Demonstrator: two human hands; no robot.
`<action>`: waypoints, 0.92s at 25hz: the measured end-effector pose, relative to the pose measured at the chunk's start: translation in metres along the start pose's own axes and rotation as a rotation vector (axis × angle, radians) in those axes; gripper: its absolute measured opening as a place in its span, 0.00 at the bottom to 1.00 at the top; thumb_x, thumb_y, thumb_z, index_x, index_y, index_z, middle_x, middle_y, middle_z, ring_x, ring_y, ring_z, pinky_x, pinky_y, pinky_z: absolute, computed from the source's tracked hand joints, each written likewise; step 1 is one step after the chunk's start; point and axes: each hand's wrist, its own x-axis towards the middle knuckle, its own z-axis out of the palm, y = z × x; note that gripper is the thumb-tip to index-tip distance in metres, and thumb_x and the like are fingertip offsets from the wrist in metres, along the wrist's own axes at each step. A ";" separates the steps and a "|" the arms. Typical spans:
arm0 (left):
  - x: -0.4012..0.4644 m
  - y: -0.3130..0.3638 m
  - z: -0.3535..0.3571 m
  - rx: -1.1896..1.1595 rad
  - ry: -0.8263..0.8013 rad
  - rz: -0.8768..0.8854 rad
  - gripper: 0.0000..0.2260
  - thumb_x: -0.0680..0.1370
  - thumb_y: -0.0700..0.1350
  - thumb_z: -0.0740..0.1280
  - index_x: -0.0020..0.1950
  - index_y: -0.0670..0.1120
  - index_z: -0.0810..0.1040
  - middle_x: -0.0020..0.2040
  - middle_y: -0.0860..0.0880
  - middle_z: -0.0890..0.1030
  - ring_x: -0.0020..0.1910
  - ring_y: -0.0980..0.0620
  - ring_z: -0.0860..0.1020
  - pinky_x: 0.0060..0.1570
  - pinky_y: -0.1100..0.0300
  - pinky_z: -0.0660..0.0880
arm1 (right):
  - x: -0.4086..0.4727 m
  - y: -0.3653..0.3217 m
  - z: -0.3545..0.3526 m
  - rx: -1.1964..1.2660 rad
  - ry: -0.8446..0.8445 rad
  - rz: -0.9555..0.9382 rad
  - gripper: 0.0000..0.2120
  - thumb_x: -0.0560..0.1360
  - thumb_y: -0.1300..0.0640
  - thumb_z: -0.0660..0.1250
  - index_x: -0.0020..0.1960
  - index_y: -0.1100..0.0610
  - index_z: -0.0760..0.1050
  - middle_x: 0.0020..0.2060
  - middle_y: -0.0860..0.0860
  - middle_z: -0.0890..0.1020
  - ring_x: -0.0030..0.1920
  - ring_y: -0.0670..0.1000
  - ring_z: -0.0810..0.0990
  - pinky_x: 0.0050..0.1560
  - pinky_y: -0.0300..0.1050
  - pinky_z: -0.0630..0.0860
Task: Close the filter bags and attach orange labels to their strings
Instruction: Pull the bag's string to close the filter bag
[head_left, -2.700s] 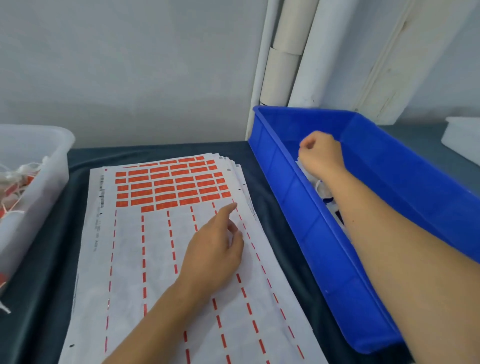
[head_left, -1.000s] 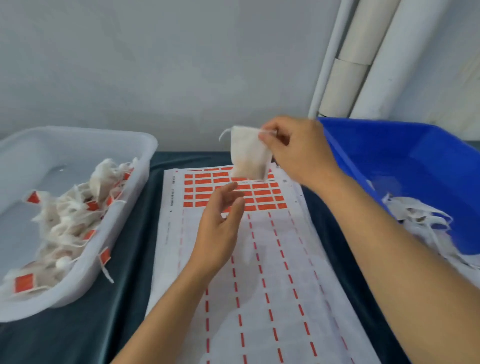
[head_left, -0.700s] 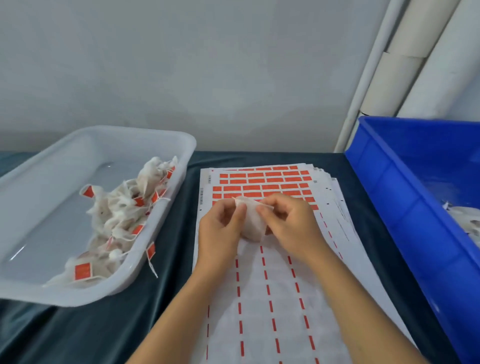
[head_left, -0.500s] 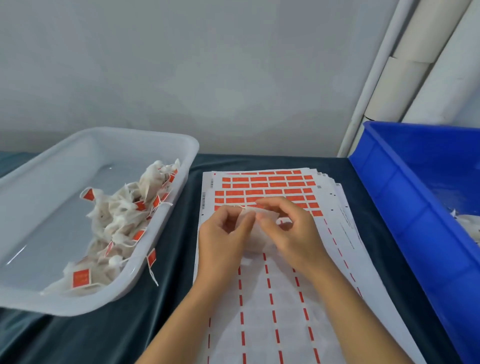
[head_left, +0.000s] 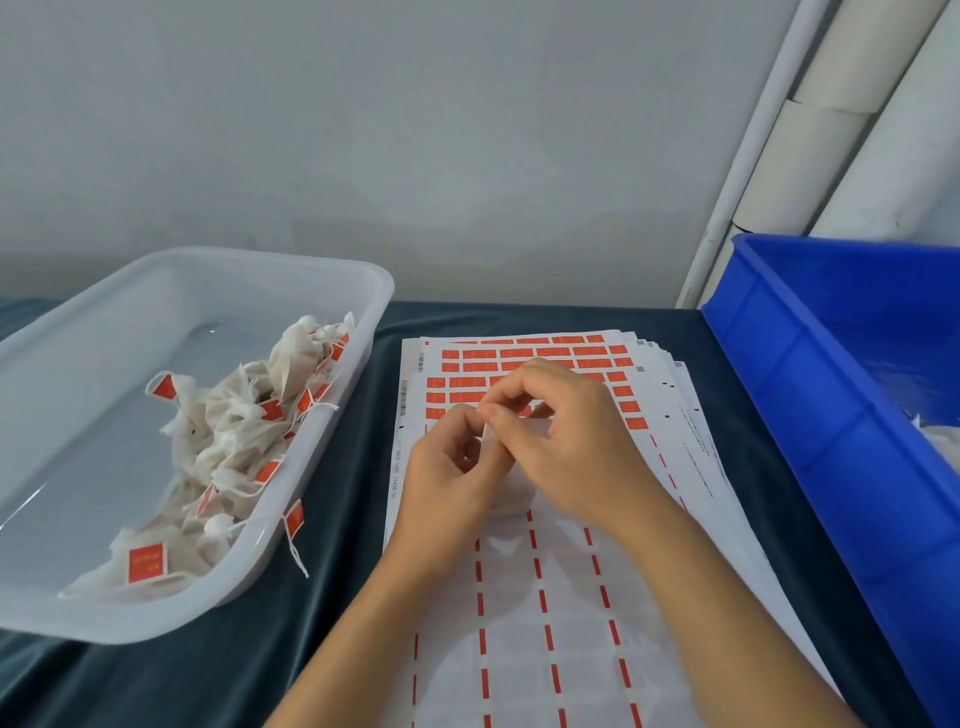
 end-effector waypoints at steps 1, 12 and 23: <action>-0.001 0.002 0.001 -0.004 -0.053 0.005 0.06 0.84 0.49 0.67 0.57 0.56 0.83 0.51 0.53 0.86 0.52 0.46 0.85 0.50 0.47 0.84 | 0.000 -0.002 0.002 0.002 -0.006 0.020 0.01 0.81 0.52 0.70 0.51 0.46 0.81 0.48 0.39 0.82 0.52 0.41 0.80 0.52 0.29 0.76; -0.010 0.003 0.004 0.061 -0.272 -0.073 0.14 0.86 0.53 0.62 0.43 0.58 0.82 0.41 0.50 0.86 0.42 0.50 0.85 0.41 0.62 0.81 | 0.001 -0.013 0.009 0.112 0.217 0.186 0.09 0.81 0.54 0.70 0.45 0.41 0.76 0.41 0.34 0.81 0.51 0.31 0.78 0.42 0.19 0.72; -0.013 -0.004 0.005 0.115 -0.332 -0.211 0.20 0.81 0.66 0.55 0.47 0.61 0.85 0.44 0.58 0.84 0.48 0.60 0.81 0.48 0.77 0.72 | 0.014 0.002 -0.018 0.395 0.442 0.517 0.10 0.84 0.52 0.66 0.45 0.51 0.81 0.36 0.44 0.86 0.37 0.45 0.87 0.41 0.42 0.85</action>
